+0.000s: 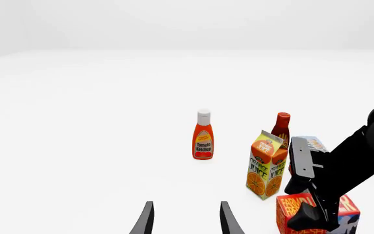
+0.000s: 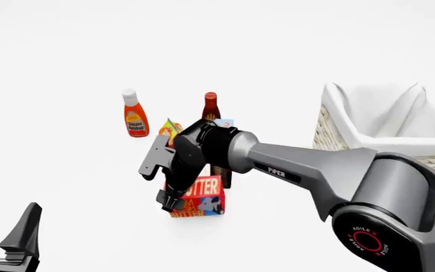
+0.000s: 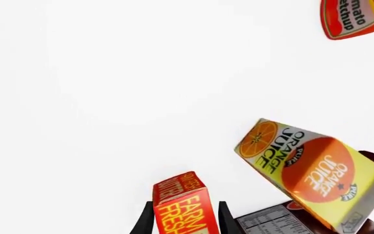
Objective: Pick the butter and place it in the basket.
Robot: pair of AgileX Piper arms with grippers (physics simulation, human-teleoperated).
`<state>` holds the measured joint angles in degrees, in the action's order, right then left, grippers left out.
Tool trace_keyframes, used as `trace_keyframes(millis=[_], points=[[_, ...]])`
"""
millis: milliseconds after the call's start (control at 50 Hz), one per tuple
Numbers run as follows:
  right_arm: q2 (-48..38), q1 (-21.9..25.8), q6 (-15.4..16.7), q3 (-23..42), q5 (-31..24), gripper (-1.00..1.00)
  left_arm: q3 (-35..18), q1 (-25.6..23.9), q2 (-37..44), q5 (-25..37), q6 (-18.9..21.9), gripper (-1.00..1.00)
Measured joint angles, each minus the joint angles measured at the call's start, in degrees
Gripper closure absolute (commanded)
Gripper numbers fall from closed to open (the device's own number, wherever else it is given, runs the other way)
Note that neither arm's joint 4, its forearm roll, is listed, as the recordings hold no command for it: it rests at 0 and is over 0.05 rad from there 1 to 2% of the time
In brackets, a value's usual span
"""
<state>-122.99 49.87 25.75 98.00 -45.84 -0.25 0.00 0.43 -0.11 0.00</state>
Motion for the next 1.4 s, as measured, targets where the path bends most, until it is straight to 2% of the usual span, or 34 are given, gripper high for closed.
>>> trace_keyframes(millis=[300, 780, 1400], points=[[0.01, 0.54, -0.42, -0.08, 0.28, 1.0, 0.0, 0.0, 0.0, 0.0, 0.0, -1.0], [4.05, 1.65, -3.69, -7.37, 4.85, 1.0, 0.0, 0.0, 0.0, 0.0, 0.0, -1.0], [10.44, 4.19, -3.02, -10.02, 4.0, 1.0, 0.0, 0.0, 0.0, 0.0, 0.0, -1.0]])
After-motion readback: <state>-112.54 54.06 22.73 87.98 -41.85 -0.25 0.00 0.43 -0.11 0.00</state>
